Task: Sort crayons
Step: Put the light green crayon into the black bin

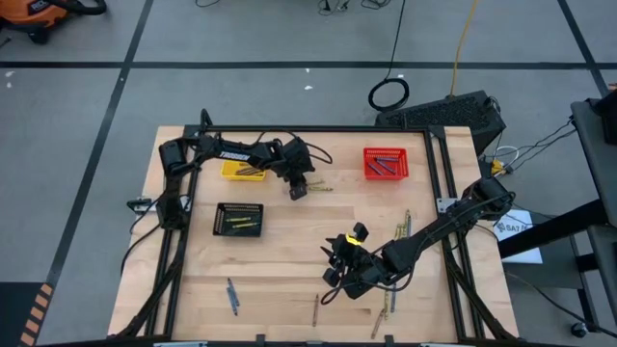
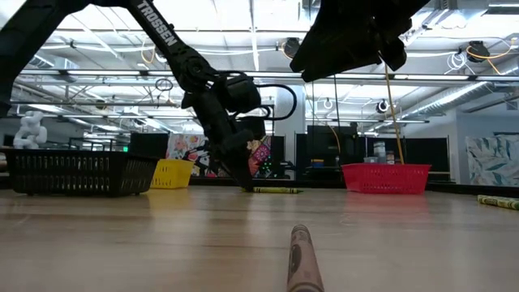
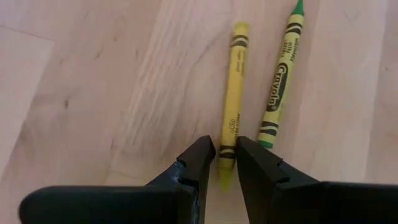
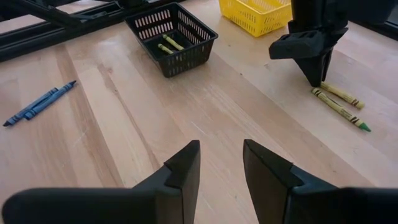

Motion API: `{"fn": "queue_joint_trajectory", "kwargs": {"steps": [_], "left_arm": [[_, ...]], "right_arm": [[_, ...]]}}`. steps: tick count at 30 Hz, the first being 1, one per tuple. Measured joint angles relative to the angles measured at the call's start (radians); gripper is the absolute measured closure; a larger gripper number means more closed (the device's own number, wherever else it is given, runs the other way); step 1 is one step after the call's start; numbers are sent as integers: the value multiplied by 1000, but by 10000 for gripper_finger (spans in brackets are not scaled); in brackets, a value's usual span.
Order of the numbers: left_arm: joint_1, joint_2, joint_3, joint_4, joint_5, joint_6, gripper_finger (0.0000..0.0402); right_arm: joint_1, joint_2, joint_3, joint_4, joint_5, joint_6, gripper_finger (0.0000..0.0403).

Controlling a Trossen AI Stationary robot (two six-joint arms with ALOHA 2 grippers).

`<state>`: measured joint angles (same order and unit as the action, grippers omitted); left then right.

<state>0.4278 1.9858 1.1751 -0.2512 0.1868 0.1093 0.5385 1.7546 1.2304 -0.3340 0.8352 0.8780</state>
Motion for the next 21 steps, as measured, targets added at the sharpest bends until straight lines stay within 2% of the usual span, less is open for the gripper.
{"fn": "queue_joint_trajectory", "kwargs": {"steps": [5, 13, 21], "left_arm": [[0, 1, 0, 8, -56, 1, 332], [3, 1, 0, 10, -84, 10, 393], [5, 1, -1, -1, -80, 51, 397]], "right_arm": [[0, 0, 0, 0, 0, 0, 293], [0, 0, 0, 1, 0, 0, 293], [0, 0, 0, 1, -2, 1, 293]]}}
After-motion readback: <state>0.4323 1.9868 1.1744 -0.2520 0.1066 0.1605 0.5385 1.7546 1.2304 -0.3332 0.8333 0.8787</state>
